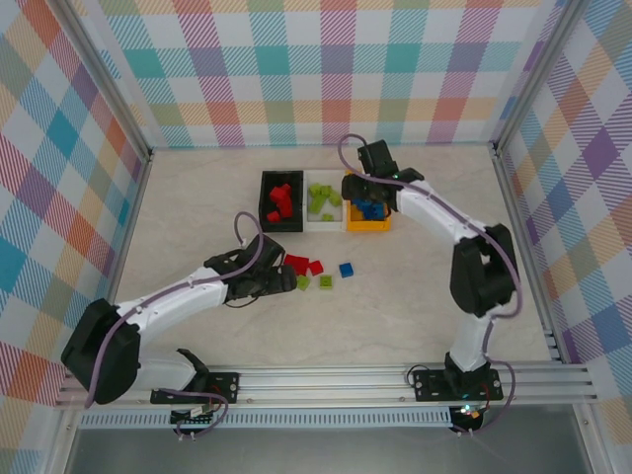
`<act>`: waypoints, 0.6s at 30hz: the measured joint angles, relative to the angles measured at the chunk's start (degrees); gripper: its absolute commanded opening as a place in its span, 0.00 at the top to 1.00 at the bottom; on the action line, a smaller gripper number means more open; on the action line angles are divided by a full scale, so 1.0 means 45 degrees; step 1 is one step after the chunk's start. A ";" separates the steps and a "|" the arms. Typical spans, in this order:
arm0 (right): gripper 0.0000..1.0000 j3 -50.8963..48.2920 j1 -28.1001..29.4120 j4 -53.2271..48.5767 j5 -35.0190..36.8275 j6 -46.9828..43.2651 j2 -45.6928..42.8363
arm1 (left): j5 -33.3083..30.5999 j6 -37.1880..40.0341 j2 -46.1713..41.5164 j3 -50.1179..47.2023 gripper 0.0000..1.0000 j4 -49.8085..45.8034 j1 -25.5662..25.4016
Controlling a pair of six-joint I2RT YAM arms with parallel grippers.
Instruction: Sort the legos into containers by color
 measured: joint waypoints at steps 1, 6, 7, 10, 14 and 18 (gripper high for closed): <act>0.36 -0.0670 0.0185 0.0194 -0.0068 0.0005 -0.0670 | 0.0034 0.0102 0.0325 0.0189 0.12 0.0005 -0.0034; 0.36 -0.3356 0.0908 0.0850 -0.0369 0.0335 -0.2667 | -0.0102 0.0568 0.2273 0.1617 0.16 0.0015 -0.0510; 0.36 -0.3910 0.0957 0.1015 -0.0418 0.0447 -0.2885 | -0.0267 0.0714 0.2710 0.1977 0.18 -0.0029 -0.0714; 0.36 -0.5236 0.0942 0.1088 -0.0393 0.0695 -0.3279 | -0.0680 0.1127 0.3808 0.2837 0.26 -0.0102 -0.1239; 0.36 -0.6135 0.0933 0.1093 -0.0219 0.0913 -0.3594 | -0.1049 0.1520 0.4867 0.3478 0.34 -0.0379 -0.1603; 0.36 -0.6275 0.0908 0.1190 -0.0097 0.0967 -0.4075 | -0.1253 0.1744 0.5591 0.3895 0.40 -0.0471 -0.1792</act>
